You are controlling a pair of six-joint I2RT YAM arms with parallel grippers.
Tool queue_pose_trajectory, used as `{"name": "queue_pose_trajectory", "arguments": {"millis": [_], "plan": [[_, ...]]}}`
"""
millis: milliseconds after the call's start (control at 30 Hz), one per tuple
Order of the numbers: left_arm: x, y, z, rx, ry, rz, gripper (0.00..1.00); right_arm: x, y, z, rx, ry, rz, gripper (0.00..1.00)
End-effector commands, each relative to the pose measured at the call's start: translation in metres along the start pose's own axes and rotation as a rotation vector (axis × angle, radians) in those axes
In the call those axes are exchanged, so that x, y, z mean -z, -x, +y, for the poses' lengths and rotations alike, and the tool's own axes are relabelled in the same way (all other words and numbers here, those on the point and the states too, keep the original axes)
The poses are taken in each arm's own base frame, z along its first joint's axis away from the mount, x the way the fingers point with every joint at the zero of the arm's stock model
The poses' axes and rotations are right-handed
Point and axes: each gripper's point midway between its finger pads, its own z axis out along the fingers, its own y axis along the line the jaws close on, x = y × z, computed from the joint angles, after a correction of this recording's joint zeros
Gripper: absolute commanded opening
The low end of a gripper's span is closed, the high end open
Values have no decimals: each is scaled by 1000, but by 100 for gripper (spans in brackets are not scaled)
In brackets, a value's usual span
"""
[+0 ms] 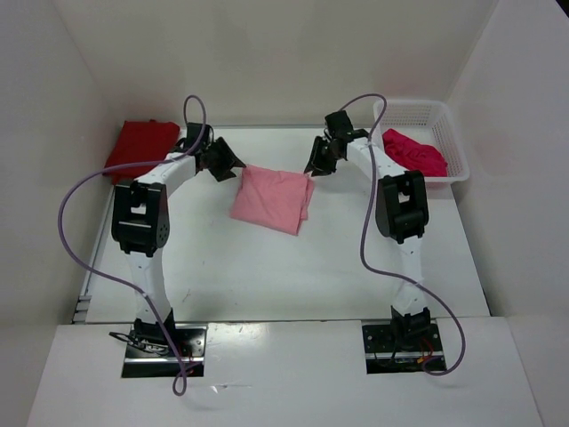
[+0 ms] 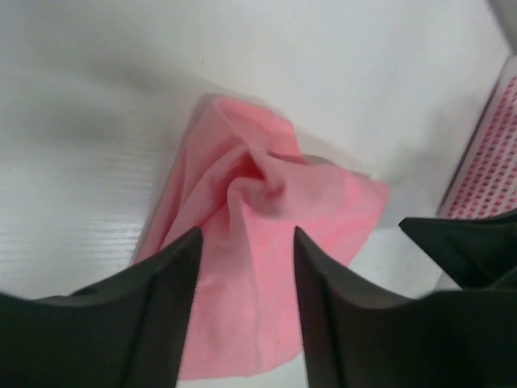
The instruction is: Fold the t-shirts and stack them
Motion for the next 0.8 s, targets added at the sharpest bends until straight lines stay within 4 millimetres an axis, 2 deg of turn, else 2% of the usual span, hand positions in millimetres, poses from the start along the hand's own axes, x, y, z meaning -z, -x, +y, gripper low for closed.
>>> {"name": "queue_pose_trajectory", "arguments": {"millis": [0, 33, 67, 133, 167, 200, 233, 267, 300, 333, 367, 400, 433, 467, 500, 567, 600, 633, 667, 700, 767], "plan": [[28, 49, -35, -1, -102, -160, 59, 36, 52, 32, 29, 69, -151, 38], [32, 53, -30, 0, -103, -187, 60, 41, 53, 34, 32, 73, -159, 42], [50, 59, -40, -11, -121, -228, 61, 46, 53, 36, 32, 73, -159, 43], [71, 58, -50, -45, -148, -258, 61, 61, 49, 45, 49, 67, -185, 43], [68, 44, -40, -41, -145, -227, 61, 56, 33, 39, 49, 48, -159, 43], [68, 32, -40, -58, -152, -206, 60, 65, 28, 55, 75, 77, -177, 35], [71, 21, -42, -65, -163, -192, 60, 59, 15, 52, 78, 71, -153, 18], [60, 1, -26, -73, -129, -146, 60, 56, 7, 55, 85, 80, -130, 10], [58, -9, -23, -86, -126, -133, 60, 49, -1, 65, 101, 101, -113, 5], [55, -19, -24, -95, -138, -114, 60, 43, -4, 61, 98, 93, -101, 3], [48, -28, -17, -88, -134, -78, 60, 39, -7, 67, 107, 97, -90, 3], [45, -32, -14, -97, -135, -60, 60, 29, -10, 60, 100, 72, -73, 3], [36, -41, -11, -97, -130, -29, 60, 29, -10, 60, 100, 72, -72, 7], [34, -40, -13, -109, -139, -22, 60, 24, -10, 55, 97, 51, -74, 21], [29, -41, -12, -107, -142, -9, 60, 26, -4, 60, 103, 66, -96, 28], [28, -25, -28, -134, -170, -38, 59, 16, 1, 58, 87, 77, -91, 31], [19, -26, -27, -129, -167, -19, 59, 12, 1, 59, 87, 84, -85, 31], [20, -12, -42, -150, -190, -43, 59, 2, 3, 51, 63, 66, -67, 33], [18, -8, -47, -154, -204, -43, 59, -2, 5, 49, 62, 57, -72, 33], [6, -8, -42, -147, -189, -28, 59, -5, 3, 47, 60, 52, -65, 33], [-4, -2, -41, -140, -172, -25, 59, -11, 0, 44, 36, 45, -53, 33]]}}
